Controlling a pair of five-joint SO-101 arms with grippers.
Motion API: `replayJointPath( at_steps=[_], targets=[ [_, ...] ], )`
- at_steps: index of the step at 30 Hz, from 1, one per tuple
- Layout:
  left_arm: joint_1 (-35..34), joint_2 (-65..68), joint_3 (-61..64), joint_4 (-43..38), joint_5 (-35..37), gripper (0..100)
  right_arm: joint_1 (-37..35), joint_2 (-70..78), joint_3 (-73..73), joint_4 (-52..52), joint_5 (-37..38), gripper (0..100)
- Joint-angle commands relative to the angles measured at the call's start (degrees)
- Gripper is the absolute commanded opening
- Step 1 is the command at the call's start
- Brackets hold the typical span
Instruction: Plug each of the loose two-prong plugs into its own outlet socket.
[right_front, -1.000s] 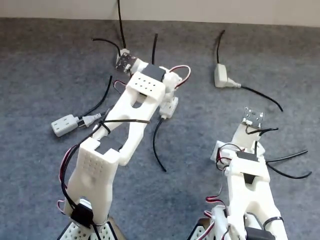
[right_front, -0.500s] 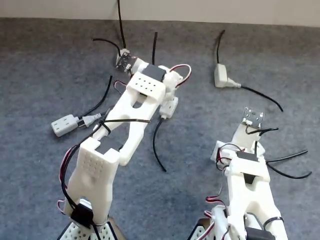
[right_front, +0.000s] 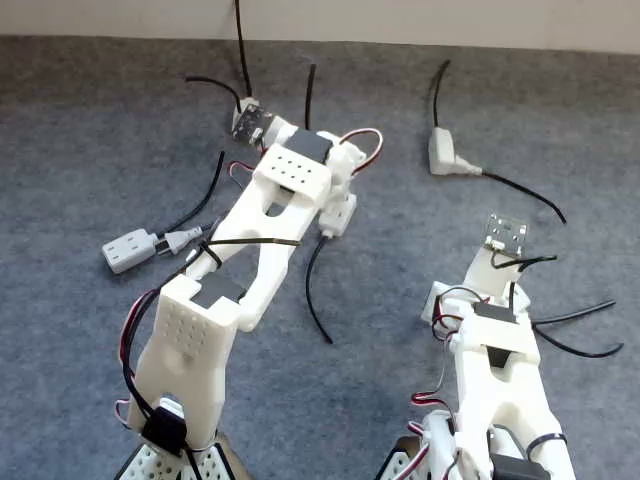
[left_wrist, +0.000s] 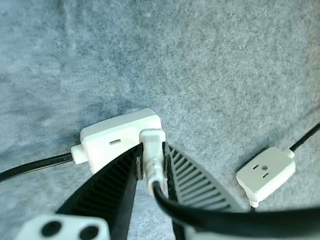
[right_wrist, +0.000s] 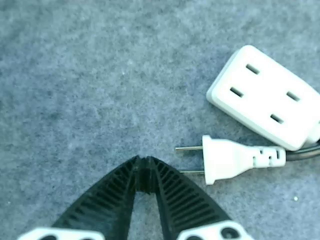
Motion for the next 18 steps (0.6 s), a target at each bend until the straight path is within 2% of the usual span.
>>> replayJointPath(
  at_steps=[1,7,18],
  targets=[
    [1.0,0.3,-1.8,-1.3,0.4,1,0.3,-1.2,-0.4,-1.2,-0.7,0.9],
    [1.9,3.6,-3.6,-0.9,0.4,1,0.3,-1.2,-0.5,-1.2,-0.7,0.9],
    [2.9,3.7,-8.7,7.2,0.4,1,0.3,-1.2,-0.5,-1.2,-0.7,0.9]
  ],
)
